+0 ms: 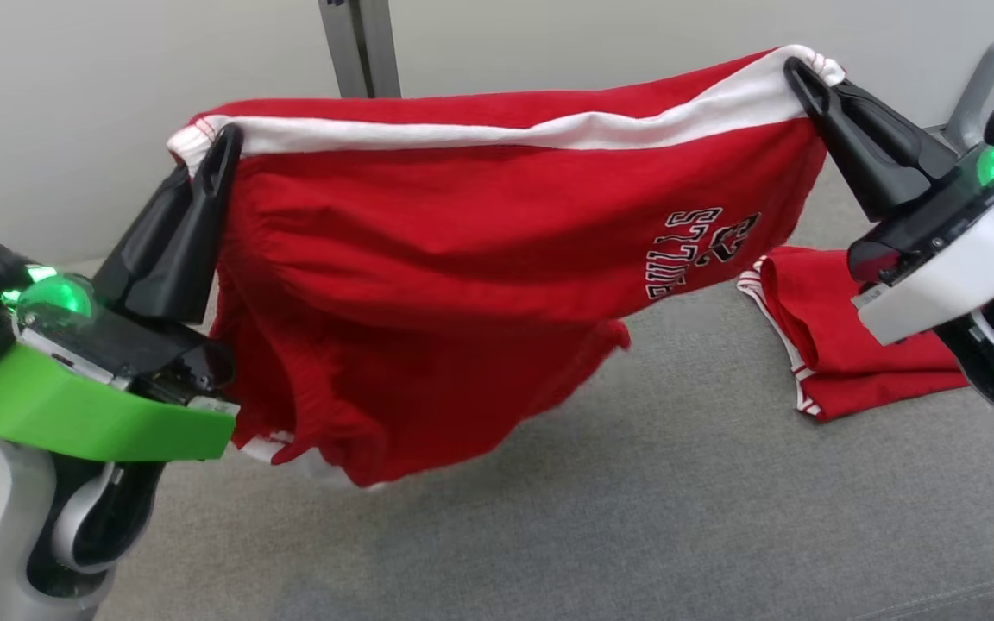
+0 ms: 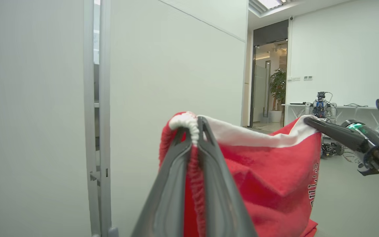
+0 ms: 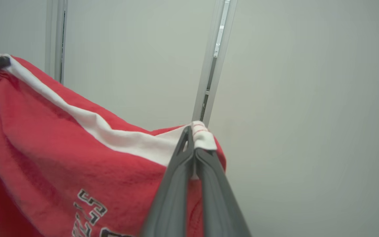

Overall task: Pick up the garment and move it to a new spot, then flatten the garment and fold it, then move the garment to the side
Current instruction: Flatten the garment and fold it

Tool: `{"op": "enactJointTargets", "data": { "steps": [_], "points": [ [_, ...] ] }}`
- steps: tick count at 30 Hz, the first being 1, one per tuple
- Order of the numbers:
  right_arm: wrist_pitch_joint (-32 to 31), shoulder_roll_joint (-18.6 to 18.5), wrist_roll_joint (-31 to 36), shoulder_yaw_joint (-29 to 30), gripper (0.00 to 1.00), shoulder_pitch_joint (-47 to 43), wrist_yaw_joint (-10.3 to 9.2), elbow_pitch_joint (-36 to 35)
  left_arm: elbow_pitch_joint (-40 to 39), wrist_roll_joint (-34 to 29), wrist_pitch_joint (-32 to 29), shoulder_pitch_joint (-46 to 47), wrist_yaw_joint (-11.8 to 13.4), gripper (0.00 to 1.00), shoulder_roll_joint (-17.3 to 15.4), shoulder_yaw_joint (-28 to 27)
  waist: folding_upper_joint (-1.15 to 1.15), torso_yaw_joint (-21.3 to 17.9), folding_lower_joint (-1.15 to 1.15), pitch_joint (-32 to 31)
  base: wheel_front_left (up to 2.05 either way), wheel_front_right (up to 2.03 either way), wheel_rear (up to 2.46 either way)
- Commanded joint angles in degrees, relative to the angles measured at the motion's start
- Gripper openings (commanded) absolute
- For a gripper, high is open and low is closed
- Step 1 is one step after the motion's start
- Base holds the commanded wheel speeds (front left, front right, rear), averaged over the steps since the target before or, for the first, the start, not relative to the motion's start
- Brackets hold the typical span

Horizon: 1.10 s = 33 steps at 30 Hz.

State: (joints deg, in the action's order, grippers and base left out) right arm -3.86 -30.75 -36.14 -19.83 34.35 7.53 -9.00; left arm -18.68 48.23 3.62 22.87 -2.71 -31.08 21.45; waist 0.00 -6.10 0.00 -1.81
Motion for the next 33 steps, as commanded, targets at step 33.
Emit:
{"op": "enactJointTargets", "data": {
  "steps": [33],
  "points": [
    [16.9,21.6,23.5,1.8,0.00,28.4,-0.10,34.5,37.0,-4.5,11.7,39.6,-4.8,0.00,7.1,11.7,0.00,-2.8,0.00,29.1,0.00,0.00,0.00]
  ]
}}
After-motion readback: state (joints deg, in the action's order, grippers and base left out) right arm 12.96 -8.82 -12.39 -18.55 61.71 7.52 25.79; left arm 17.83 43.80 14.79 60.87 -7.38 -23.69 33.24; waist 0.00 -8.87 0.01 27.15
